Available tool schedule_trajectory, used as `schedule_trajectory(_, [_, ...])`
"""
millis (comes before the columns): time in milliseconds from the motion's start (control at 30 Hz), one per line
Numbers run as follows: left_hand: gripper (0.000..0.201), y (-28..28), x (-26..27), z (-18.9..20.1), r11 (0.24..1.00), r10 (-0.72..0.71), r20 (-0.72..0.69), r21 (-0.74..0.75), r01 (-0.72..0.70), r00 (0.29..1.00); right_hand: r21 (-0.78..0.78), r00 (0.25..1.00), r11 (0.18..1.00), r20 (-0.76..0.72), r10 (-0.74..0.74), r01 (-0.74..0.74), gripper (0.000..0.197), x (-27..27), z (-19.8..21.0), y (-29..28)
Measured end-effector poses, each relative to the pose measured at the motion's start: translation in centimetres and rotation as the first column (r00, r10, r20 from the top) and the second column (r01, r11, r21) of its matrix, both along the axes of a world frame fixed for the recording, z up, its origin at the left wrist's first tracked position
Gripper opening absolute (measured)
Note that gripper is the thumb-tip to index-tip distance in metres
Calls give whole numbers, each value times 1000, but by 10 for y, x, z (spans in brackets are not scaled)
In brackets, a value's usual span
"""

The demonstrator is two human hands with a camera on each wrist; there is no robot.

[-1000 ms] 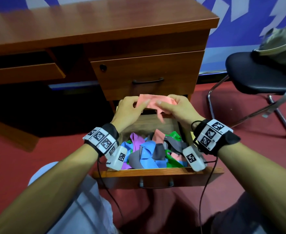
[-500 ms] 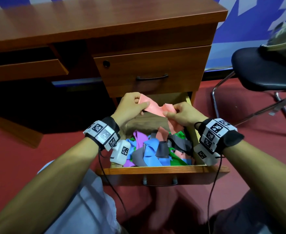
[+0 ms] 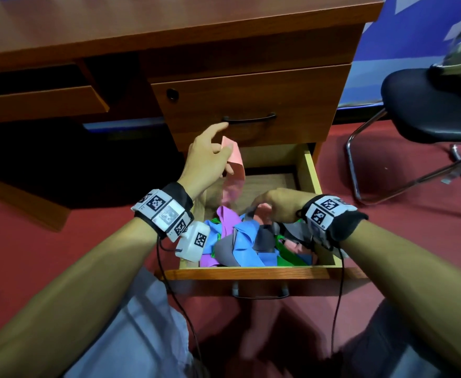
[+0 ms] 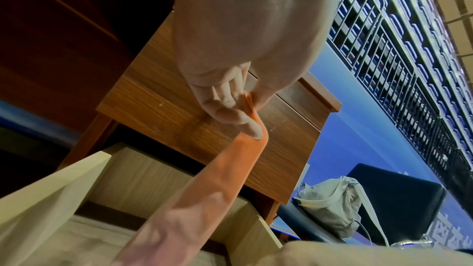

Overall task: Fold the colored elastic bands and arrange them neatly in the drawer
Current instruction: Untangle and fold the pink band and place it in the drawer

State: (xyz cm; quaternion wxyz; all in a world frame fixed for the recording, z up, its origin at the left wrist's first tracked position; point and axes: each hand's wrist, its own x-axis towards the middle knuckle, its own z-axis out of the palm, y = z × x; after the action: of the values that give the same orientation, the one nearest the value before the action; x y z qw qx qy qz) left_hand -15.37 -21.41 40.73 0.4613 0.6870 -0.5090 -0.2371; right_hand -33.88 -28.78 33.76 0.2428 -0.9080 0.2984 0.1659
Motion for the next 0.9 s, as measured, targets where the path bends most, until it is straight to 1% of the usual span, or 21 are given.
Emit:
schedule_trajectory(33, [49,1,1,0,1000,-6,12,7,6,1000,11,999,999,-5,36,-36,46,4,-6,1])
schedule_trajectory(133, [28,2,2,-1,1000,-3,49,28,1,999,-15,989,994,-102,104,-106,43,14,-19,3])
schedule_trajectory(200, [25,2,2,-3,999,1,78,47,-4,997,-51,988,997,-147,53,-61,37,17,-25,3])
schedule_trajectory(267, [25,3,3,-5,998,-13,98,69,6,995,-103,987,995,-161,-5,-11,21,19,-24,2])
schedule_trajectory(333, [26,2,4,-6,997,-26,99,81,18,995,-138,989,990,-146,-16,-5,18,17,-21,0])
schedule_trajectory(400, [30,1,6,-8,994,-33,106,108,21,994,-196,995,981,-98,-3,-16,16,12,-15,-3])
schedule_trajectory(500, [31,-1,8,-13,988,-21,118,154,2,993,-292,999,956,-8,-32,28,11,0,-4,-8])
schedule_trajectory(633, [26,-1,8,-11,985,-19,136,171,-4,990,-348,992,934,116,-45,83,17,-14,10,-11])
schedule_trajectory(733, [26,-1,6,-12,973,-28,130,233,-3,991,-429,977,895,208,-39,127,18,-18,11,-13])
schedule_trajectory(767, [28,0,5,-13,964,-31,125,266,-3,992,-408,966,900,253,-52,155,16,-19,12,-13])
schedule_trajectory(800, [31,1,4,-13,955,-39,120,296,1,992,-347,945,917,316,-83,197,14,-20,13,-13])
schedule_trajectory(833, [33,2,3,-14,949,-54,121,315,13,991,-265,910,933,394,-125,243,11,-20,14,-14])
schedule_trajectory(900, [34,3,1,-13,946,-114,133,318,67,985,-97,810,937,538,-234,335,7,-19,19,-13])
